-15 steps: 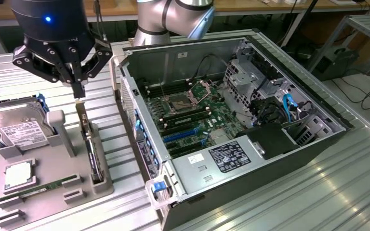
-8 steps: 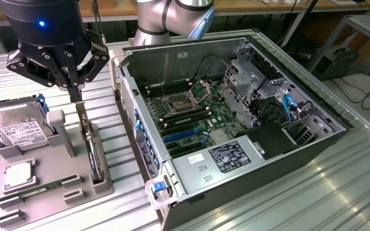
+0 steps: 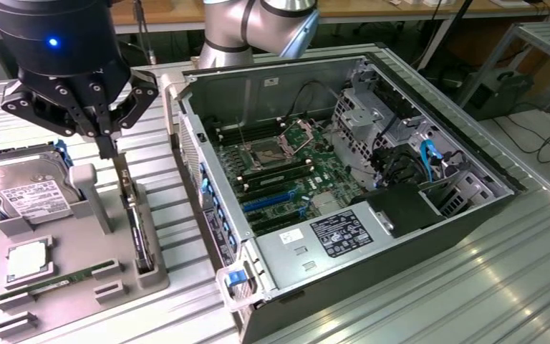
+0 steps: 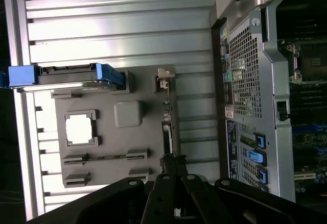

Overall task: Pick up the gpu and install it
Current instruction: 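Reach for the gpu, then pick up the gpu and move the gpu toward the slot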

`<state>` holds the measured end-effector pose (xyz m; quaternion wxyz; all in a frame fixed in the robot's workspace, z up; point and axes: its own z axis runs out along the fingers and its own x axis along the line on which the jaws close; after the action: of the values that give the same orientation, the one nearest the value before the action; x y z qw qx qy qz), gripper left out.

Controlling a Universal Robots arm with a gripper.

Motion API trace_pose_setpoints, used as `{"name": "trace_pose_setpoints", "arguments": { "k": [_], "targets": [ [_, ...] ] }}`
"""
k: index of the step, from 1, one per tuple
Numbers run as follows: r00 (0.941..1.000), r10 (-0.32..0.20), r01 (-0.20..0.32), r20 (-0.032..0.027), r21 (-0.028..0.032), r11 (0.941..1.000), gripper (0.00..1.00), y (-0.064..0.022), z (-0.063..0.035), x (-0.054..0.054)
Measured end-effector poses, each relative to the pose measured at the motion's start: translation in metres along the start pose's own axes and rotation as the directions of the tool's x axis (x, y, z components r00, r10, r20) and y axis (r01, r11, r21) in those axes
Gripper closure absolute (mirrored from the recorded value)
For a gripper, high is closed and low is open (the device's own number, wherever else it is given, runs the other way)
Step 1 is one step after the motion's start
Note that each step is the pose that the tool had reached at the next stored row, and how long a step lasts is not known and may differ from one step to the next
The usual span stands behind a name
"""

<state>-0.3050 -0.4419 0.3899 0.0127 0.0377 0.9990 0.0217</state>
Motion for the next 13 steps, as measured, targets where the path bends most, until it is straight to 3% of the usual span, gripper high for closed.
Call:
{"name": "trace_pose_setpoints", "arguments": {
  "k": [13],
  "targets": [
    [1.0000, 0.000, 0.000, 0.0000, 0.0000, 1.0000, 0.89, -0.0002, 0.0000, 0.0000]
  ]
}}
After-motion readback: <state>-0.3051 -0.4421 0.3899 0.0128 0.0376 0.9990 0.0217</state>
